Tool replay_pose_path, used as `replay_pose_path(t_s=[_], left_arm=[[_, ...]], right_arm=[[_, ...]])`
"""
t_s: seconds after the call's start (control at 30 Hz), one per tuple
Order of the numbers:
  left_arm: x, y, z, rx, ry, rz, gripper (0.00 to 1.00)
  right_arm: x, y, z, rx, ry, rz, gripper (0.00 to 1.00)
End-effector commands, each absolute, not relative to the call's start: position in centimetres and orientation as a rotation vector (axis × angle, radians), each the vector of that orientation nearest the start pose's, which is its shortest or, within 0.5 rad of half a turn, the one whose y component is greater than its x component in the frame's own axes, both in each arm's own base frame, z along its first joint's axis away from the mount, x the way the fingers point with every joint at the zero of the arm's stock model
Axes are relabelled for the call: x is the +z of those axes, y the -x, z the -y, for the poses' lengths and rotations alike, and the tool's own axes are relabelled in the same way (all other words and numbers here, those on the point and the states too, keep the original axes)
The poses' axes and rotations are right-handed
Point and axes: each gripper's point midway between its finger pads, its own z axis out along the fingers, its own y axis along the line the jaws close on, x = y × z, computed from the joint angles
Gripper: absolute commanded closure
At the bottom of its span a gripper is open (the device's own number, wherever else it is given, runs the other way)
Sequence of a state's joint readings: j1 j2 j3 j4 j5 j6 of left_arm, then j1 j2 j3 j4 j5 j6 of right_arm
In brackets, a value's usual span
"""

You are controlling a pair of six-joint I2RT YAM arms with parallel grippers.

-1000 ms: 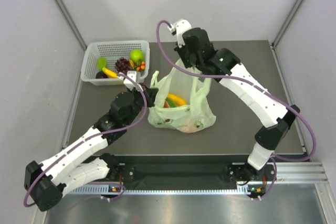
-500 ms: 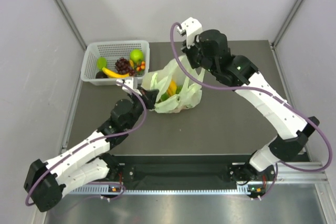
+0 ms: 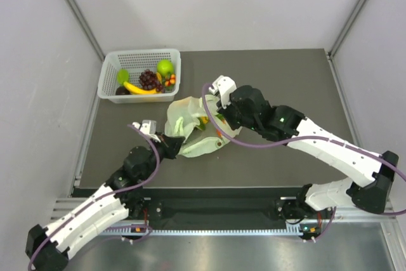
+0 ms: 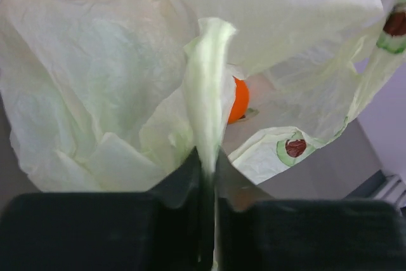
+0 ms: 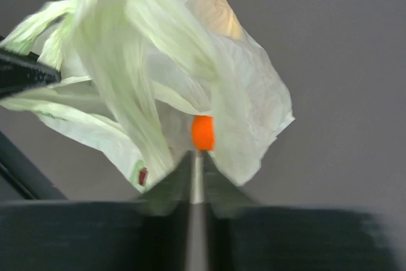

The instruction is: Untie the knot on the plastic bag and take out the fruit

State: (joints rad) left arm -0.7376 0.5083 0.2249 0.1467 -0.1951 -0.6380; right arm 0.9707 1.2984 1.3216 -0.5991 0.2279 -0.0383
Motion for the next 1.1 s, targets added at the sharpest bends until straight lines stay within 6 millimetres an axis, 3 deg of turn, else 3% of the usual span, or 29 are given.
replay_pose_path(t_s=[0.0,0.03,0.07,0.13,0.17,0.27,0.37,0.47,0.67,0.7,0.77,0.8,0.87,0.9,0.97,1.0,1.07], left_arm=[[17.5,-20.5,18.2,-0.881,0.048,-1.787,0.79],[18.7,-20.4,18.0,-0.890,0.049,-1.757,0.72],[18.5,-20.2,17.7,-0.879,0.046,-1.771,0.65],[18.8,-20.0,17.6,-0.868,0.036,-1.775,0.54],[19.0,-20.0,17.5,-0.865,0.034,-1.774,0.50],[19.0,-20.0,17.3,-0.853,0.040,-1.785,0.47],[19.2,-20.1,17.0,-0.840,0.058,-1.786,0.46],[20.1,-20.1,16.5,-0.826,0.077,-1.772,0.44],[23.9,-20.6,15.4,-0.754,0.059,-1.721,0.21],[25.5,-20.6,15.4,-0.757,0.050,-1.698,0.20],[26.1,-21.0,15.7,-0.720,0.008,-1.715,0.17],[27.5,-21.2,15.8,-0.717,-0.004,-1.698,0.13],[27.4,-21.8,16.3,-0.669,-0.055,-1.735,0.11],[28.6,-21.9,16.5,-0.668,-0.070,-1.726,0.10],[28.0,-22.5,17.6,-0.639,-0.147,-1.768,0.07],[28.7,-22.8,17.9,-0.635,-0.165,-1.770,0.07],[27.8,-23.3,19.5,-0.627,-0.257,-1.818,0.06]], right_arm=[[30.5,-23.3,-28.6,0.392,0.772,-1.876,0.69],[30.5,-23.0,-28.6,0.400,0.741,-1.887,0.55],[30.4,-22.5,-28.6,0.375,0.732,-1.884,0.50],[29.8,-21.8,-28.6,0.359,0.708,-1.896,0.24],[29.6,-21.5,-28.5,0.319,0.694,-1.894,0.20],[28.4,-21.1,-28.7,0.255,0.656,-1.915,0.14],[28.5,-20.4,-29.9,0.261,0.625,-1.894,0.14],[28.2,-21.1,-29.9,0.189,0.539,-1.897,0.16],[25.4,-22.1,-29.7,0.105,0.393,-1.955,0.30],[24.8,-22.1,-29.8,0.111,0.370,-1.965,0.34],[23.2,-22.2,-29.5,0.081,0.367,-1.986,0.37],[22.8,-22.2,-29.4,0.083,0.356,-1.989,0.44],[21.5,-22.2,-28.7,0.069,0.340,-2.007,0.53],[21.1,-22.2,-28.5,0.069,0.333,-2.013,0.66],[20.5,-21.8,-27.1,0.077,0.293,-2.022,0.79],[20.3,-21.5,-26.6,0.096,0.249,-2.031,0.90],[19.2,-20.8,-24.3,0.087,0.212,-2.047,0.96]])
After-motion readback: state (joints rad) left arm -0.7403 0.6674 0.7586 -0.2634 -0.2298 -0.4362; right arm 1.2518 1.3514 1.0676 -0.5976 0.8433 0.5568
